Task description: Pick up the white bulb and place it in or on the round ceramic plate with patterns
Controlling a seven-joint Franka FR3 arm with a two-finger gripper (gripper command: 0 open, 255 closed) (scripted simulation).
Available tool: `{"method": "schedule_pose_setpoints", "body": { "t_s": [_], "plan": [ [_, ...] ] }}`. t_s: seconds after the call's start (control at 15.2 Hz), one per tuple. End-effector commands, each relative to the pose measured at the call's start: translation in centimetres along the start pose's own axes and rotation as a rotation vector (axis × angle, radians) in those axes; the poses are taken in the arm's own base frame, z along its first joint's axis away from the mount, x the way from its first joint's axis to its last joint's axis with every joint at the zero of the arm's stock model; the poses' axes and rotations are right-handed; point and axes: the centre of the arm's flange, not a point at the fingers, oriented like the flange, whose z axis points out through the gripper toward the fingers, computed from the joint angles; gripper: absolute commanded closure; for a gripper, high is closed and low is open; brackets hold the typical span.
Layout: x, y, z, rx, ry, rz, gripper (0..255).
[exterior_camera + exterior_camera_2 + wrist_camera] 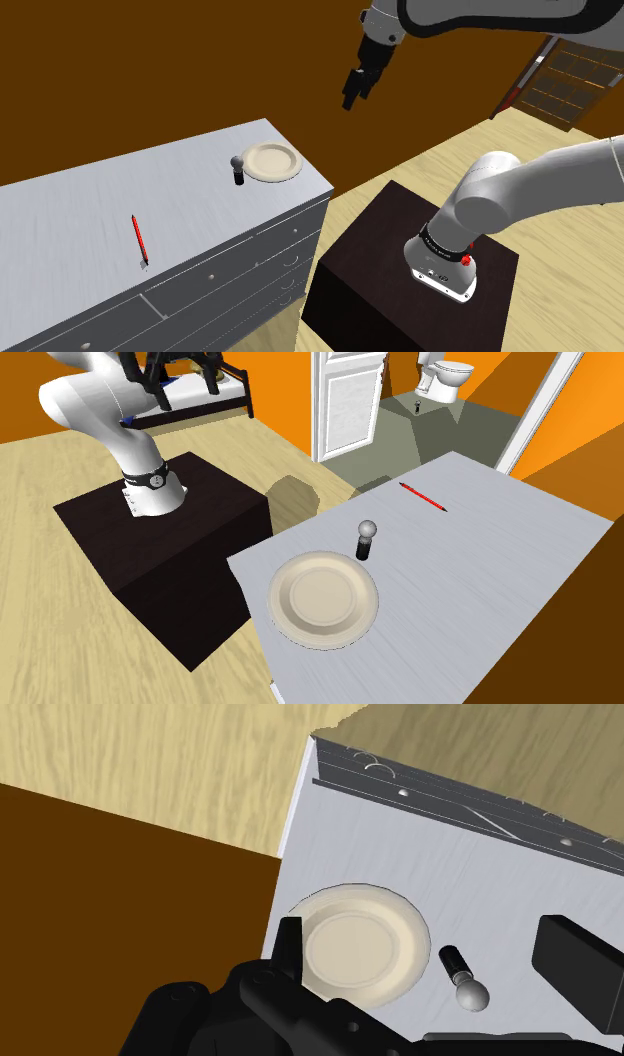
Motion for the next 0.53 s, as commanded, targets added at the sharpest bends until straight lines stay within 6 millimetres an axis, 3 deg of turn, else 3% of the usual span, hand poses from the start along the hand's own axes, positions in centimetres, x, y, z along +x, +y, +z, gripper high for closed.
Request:
{"method": "schedule_pose_setpoints", "body": {
  "t_s": [0.0, 0.46],
  "plan": [
    [1.5, -2.0, 1.7, -0.012, 0.002, 0.01, 0],
    [6.6, -7.3, 7.9, -0.058, 0.005, 0.039, 0]
  ]
}}
